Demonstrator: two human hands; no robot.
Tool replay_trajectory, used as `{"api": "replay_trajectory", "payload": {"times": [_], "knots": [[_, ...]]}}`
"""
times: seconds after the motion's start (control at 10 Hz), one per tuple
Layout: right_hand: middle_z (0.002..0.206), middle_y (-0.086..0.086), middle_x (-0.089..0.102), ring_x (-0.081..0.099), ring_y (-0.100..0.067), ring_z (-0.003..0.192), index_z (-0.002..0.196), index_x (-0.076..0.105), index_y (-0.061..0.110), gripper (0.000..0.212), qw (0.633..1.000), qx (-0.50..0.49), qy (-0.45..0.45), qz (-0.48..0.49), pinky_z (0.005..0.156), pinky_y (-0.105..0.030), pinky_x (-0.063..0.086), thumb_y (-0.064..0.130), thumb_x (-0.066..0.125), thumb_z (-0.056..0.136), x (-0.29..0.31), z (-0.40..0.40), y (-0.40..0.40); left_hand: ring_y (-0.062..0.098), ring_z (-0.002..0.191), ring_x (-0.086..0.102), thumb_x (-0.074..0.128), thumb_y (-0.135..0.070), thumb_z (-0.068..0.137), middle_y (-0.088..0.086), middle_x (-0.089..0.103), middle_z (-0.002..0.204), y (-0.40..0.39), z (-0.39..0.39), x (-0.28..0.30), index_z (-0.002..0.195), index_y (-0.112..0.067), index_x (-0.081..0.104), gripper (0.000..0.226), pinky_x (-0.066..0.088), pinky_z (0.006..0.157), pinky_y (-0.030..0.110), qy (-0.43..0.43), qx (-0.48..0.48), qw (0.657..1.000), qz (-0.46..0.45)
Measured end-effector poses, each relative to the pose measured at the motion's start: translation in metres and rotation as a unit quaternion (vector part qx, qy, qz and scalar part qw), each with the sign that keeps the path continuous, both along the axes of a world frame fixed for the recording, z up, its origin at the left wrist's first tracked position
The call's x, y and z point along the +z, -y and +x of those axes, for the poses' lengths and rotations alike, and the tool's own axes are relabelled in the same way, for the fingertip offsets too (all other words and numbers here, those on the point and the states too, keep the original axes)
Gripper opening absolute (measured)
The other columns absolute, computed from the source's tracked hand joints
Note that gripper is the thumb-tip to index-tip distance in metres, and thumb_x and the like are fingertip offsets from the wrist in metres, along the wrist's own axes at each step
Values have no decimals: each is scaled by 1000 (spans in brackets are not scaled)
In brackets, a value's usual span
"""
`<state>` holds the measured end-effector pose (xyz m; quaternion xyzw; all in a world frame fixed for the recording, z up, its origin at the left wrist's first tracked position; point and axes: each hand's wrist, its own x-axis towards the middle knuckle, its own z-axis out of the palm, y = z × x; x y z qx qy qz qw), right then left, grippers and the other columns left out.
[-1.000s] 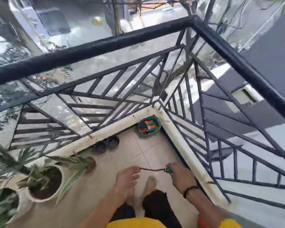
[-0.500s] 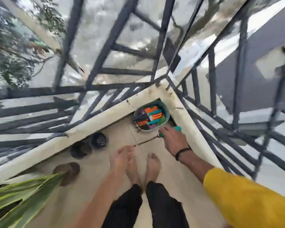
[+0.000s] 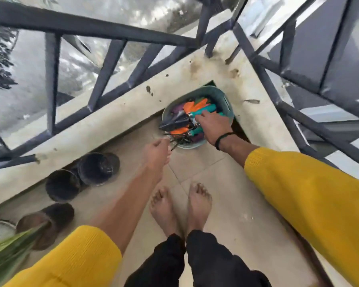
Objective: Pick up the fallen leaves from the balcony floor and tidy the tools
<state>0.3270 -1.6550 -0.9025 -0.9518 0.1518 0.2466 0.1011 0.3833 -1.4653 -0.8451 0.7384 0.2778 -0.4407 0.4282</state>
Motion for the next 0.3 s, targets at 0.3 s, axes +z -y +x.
{"api": "replay_trajectory", "payload": {"times": [0.3], "knots": [[125, -13, 54, 58, -37, 114, 130, 50, 18, 38, 994, -81, -38, 67, 84, -48, 54, 11, 55, 93, 21, -3, -12, 20, 89, 59, 54, -35, 102, -2, 60, 96, -2, 10, 35, 113, -24, 60, 17, 52, 75, 32, -48, -122, 991, -3]]}}
